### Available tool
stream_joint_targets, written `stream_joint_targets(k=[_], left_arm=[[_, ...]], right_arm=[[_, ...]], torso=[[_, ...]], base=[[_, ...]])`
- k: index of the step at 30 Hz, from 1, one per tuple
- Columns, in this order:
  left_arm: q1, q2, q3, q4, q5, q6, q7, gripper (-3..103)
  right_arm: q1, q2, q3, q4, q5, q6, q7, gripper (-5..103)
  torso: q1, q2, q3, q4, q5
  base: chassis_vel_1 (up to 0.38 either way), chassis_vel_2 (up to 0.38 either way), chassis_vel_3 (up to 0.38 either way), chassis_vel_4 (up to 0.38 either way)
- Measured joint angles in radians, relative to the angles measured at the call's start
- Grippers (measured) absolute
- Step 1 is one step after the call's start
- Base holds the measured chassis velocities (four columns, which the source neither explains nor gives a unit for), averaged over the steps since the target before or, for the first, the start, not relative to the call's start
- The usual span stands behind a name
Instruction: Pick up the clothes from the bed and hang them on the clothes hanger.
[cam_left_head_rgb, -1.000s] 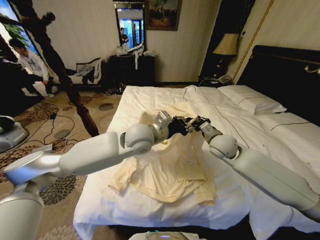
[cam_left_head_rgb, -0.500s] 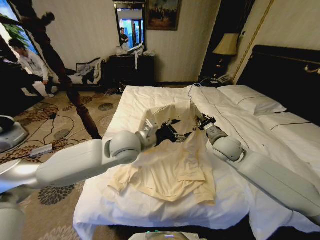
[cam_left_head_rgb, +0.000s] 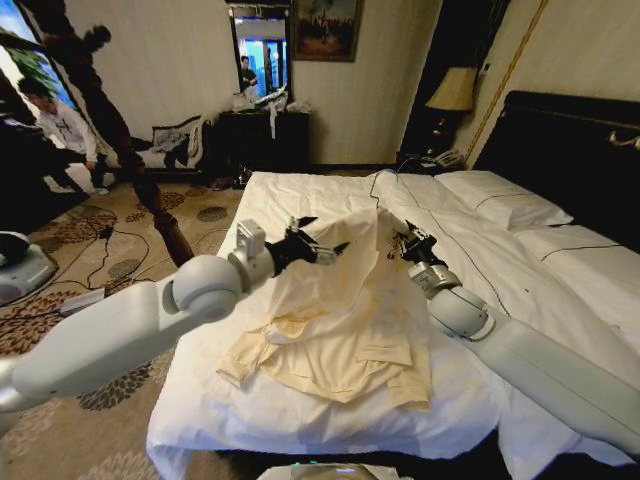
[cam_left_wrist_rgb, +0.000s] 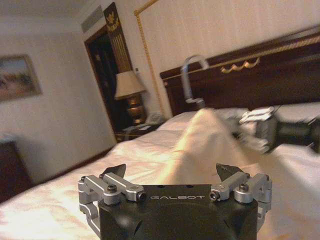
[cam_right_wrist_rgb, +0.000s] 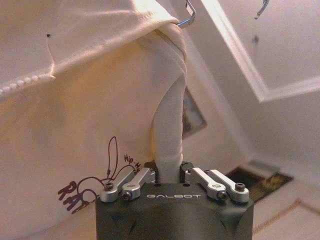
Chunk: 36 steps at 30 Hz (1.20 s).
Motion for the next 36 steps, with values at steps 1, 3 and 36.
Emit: stream_joint_targets(k=[1, 3, 36], left_arm=[[-0.005, 0.010, 0.002, 0.008, 0.026, 0.000, 0.024, 100], [-0.014, 0.026, 0.008, 0.016, 0.045, 0.000, 0.053, 100], [-0.123, -0.014, 0.106, 0.326, -0.081, -0.187, 0.481, 92]], right_arm=[[-0.001, 0.003, 0.000, -0.004, -0.018, 0.011, -0.004, 19], [-0.004, 0.011, 0.000, -0.011, -0.045, 0.024, -0.010, 19], [0.079, 0.059, -0.042, -0.041, -0.202, 0.104, -0.086, 19]], torso=[[0.000, 0.000, 0.000, 0.0001, 0.0000], [0.000, 0.000, 0.000, 0.0003, -0.0001], [0.000, 0.000, 0.000, 0.0001, 0.0001]], base=[[0.000, 0.000, 0.000, 0.000], [0.000, 0.000, 0.000, 0.000], [0.000, 0.000, 0.000, 0.000]])
